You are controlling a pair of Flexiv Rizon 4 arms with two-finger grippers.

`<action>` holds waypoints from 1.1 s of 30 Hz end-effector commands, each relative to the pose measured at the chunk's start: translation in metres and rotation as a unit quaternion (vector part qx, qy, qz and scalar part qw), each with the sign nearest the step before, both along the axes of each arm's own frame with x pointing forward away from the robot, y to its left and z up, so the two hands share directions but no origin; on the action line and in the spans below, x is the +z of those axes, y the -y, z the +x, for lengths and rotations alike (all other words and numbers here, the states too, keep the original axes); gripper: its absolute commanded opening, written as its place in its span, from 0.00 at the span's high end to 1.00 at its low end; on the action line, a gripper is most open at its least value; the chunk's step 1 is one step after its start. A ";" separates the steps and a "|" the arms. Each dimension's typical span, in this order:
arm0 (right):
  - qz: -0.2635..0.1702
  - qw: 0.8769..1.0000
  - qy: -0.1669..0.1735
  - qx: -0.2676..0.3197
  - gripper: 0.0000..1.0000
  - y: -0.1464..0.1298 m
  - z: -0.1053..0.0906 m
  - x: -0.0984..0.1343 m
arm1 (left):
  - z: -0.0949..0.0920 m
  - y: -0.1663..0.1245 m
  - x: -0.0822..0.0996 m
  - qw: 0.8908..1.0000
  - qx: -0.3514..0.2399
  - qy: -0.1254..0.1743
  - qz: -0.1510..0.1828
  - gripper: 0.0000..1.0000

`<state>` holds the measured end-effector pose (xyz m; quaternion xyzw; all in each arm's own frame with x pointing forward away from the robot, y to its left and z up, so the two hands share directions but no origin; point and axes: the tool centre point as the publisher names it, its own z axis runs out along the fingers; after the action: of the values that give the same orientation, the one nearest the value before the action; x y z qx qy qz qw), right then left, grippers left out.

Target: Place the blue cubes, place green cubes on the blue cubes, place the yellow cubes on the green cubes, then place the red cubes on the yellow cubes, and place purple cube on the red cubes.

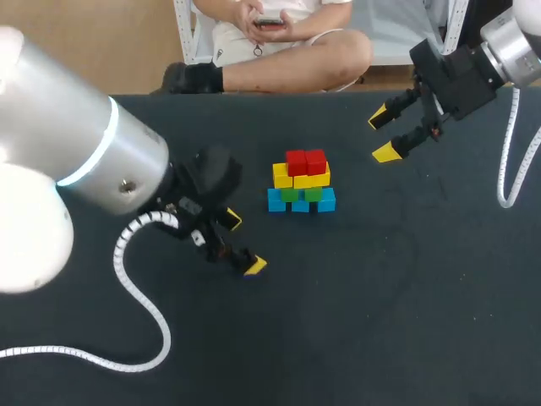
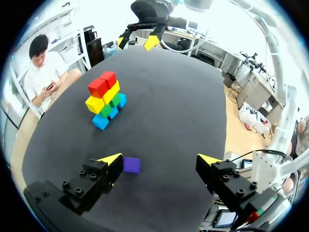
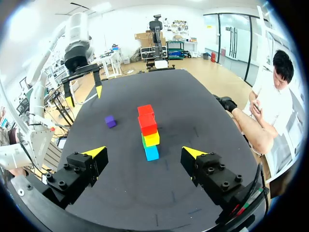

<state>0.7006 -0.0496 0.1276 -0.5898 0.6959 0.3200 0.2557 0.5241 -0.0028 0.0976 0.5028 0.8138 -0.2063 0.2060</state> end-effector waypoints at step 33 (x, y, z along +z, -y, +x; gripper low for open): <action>0.001 1.000 0.000 0.000 0.00 0.000 0.000 0.000 | 0.016 -0.008 -0.073 0.999 -0.012 -0.013 -0.036 0.00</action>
<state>0.7006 -0.0496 0.1277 -0.5898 0.6960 0.3200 0.2557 0.5350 0.0087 0.0290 0.5005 0.8029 -0.2419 0.2153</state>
